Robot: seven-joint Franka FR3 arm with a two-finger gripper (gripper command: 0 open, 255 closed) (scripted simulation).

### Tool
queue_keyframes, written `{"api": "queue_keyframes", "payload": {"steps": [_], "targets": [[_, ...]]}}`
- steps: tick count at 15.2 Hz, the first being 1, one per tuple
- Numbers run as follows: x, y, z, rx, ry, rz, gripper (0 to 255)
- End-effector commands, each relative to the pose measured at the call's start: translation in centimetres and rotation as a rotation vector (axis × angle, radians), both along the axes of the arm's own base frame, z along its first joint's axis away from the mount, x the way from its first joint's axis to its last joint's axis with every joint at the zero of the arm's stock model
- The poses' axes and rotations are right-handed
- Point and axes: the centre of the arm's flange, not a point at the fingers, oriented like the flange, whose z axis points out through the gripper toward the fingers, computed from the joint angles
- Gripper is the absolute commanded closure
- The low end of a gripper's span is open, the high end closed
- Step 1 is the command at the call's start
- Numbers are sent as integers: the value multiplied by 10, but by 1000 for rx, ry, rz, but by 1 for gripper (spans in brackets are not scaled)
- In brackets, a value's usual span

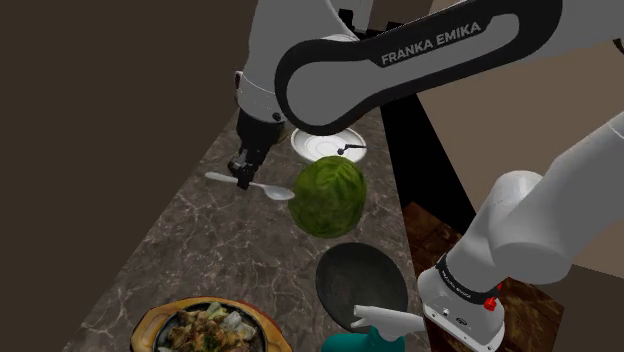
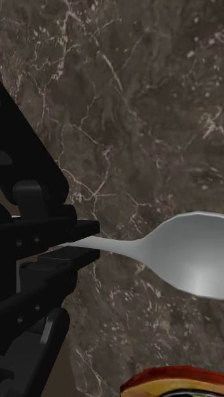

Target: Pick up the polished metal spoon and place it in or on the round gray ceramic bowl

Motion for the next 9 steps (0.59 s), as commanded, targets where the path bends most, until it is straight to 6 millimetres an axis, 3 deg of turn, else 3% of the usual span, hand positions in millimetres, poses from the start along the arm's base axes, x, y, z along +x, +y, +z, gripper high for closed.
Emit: {"api": "queue_keyframes", "payload": {"steps": [1, 9], "targets": [[-27, -9, -1, 0, -1, -1, 255], [-129, -35, 3, 0, -1, -1, 255]]}}
